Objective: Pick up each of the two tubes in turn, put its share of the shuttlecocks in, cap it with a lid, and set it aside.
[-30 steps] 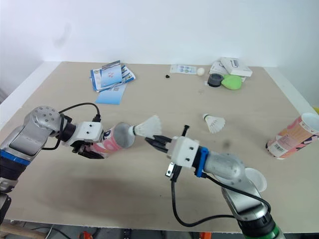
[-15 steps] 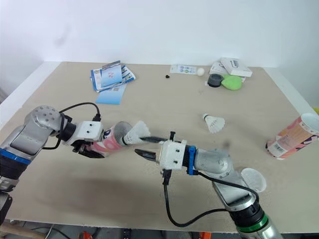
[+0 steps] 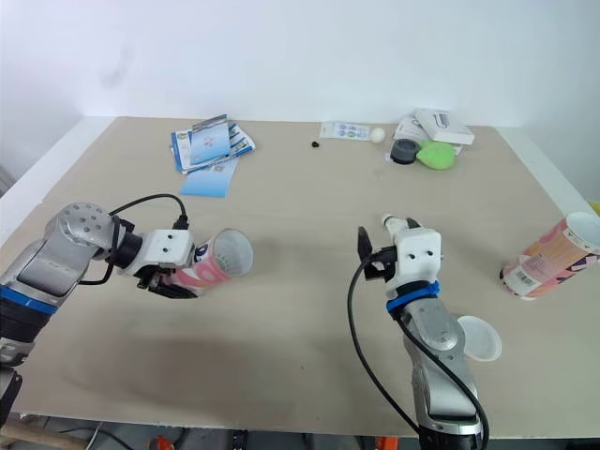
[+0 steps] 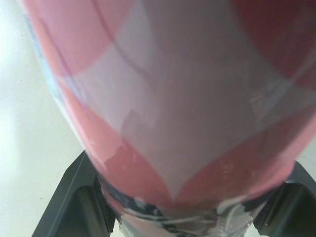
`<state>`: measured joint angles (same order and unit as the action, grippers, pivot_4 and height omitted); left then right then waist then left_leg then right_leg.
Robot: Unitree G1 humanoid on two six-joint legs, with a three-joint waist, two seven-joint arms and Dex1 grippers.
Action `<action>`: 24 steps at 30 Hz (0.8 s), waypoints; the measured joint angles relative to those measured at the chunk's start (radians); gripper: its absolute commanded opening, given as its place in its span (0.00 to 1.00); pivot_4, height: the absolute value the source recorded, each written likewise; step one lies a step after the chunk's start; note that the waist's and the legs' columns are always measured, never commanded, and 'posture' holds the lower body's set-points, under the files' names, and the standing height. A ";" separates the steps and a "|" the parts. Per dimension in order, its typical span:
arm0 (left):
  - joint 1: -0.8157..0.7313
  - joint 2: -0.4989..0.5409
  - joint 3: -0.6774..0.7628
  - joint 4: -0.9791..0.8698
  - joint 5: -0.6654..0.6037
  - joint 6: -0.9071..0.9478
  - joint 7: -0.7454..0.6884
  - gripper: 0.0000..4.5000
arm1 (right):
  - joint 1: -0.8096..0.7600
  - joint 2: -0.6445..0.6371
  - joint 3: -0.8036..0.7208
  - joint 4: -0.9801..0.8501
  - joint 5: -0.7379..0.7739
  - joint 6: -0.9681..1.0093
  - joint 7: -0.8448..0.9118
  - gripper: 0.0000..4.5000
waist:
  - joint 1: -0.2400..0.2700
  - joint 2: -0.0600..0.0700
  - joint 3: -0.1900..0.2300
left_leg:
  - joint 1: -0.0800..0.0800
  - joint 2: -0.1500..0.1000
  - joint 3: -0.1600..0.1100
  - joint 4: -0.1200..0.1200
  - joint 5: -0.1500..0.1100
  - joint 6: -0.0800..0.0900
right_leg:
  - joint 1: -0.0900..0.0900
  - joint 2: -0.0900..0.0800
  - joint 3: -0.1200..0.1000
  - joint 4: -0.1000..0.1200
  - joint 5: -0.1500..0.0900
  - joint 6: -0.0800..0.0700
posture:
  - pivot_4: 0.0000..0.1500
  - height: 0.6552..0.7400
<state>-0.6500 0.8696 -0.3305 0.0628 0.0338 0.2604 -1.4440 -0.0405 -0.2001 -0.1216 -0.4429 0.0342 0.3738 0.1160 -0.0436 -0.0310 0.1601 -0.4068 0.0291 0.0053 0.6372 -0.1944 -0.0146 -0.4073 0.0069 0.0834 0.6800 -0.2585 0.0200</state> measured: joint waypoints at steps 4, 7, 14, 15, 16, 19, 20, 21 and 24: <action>-0.007 -0.010 -0.002 0.007 0.007 -0.001 -0.003 0.62 | -0.081 0.049 -0.030 0.162 0.010 0.080 -0.060 0.94 | 0.000 0.001 0.000 | 0.000 -0.001 0.000 0.000 0.000 0.001 | 0.000 -0.001 0.000 0.000 0.001 0.000 | 1.00 1.00; -0.008 -0.013 -0.002 0.008 0.009 -0.001 -0.004 0.62 | -0.184 0.076 -0.067 0.279 0.039 0.097 -0.091 0.69 | -0.001 0.001 0.000 | 0.000 -0.001 0.001 0.000 0.001 0.001 | 0.000 -0.002 0.000 0.000 0.001 0.001 | 1.00 1.00; 0.007 -0.007 0.010 -0.016 0.005 0.010 -0.005 0.62 | -0.287 0.080 -0.088 0.411 0.060 0.074 -0.116 0.02 | -0.001 0.001 0.000 | -0.001 -0.003 0.001 -0.002 0.000 0.001 | 0.000 -0.004 0.000 -0.001 0.000 0.007 | 1.00 1.00; 0.011 -0.006 0.013 -0.019 0.005 0.012 -0.004 0.62 | -0.288 0.080 -0.088 0.416 0.061 0.072 -0.116 0.02 | -0.002 0.001 0.000 | -0.001 -0.003 0.001 -0.002 0.000 0.001 | 0.000 -0.004 0.000 -0.001 0.000 0.007 | 1.00 1.00; 0.014 -0.004 0.015 -0.023 0.005 0.014 -0.001 0.62 | -0.289 0.080 -0.088 0.417 0.062 0.070 -0.116 0.02 | -0.002 0.001 0.000 | -0.001 -0.003 0.001 -0.002 0.000 0.001 | 0.000 -0.003 0.000 -0.001 0.000 0.006 | 1.00 1.00; 0.030 0.002 0.022 -0.046 0.004 0.030 0.008 0.62 | -0.287 0.079 -0.087 0.417 0.076 0.049 -0.097 0.02 | -0.004 0.001 0.000 | -0.001 -0.002 0.000 -0.002 0.000 0.001 | 0.000 -0.003 0.000 -0.001 0.001 0.006 | 1.00 1.00; 0.034 0.003 0.025 -0.050 0.004 0.032 0.014 0.62 | -0.282 0.072 -0.081 0.412 0.092 0.028 -0.061 0.02 | -0.004 0.001 0.000 | -0.001 -0.002 0.000 -0.002 0.000 0.001 | 0.000 -0.003 0.000 -0.001 0.001 0.006 | 1.00 1.00; 0.036 0.005 0.026 -0.053 0.004 0.033 0.016 0.62 | -0.279 0.064 -0.072 0.402 0.112 0.016 -0.018 0.02 | -0.004 0.002 0.001 | -0.001 -0.002 0.000 -0.002 0.000 0.001 | 0.000 -0.002 0.000 -0.001 0.001 0.006 | 1.00 1.00; 0.039 0.007 0.029 -0.056 0.002 0.034 0.017 0.62 | -0.268 -0.020 0.009 0.331 0.180 -0.024 0.193 0.02 | -0.005 0.003 0.002 | -0.001 -0.002 0.001 -0.002 0.000 0.001 | 0.000 -0.002 0.000 -0.001 0.001 0.007 | 1.00 1.00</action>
<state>-0.6108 0.8769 -0.3012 0.0065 0.0359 0.2942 -1.4274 -0.3083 -0.2206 -0.1123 -0.1121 0.2137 0.3497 0.3087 -0.0483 -0.0277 0.1619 -0.4074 0.0270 0.0061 0.6353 -0.1942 -0.0135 -0.4077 0.0048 0.0838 0.6794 -0.2578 0.0266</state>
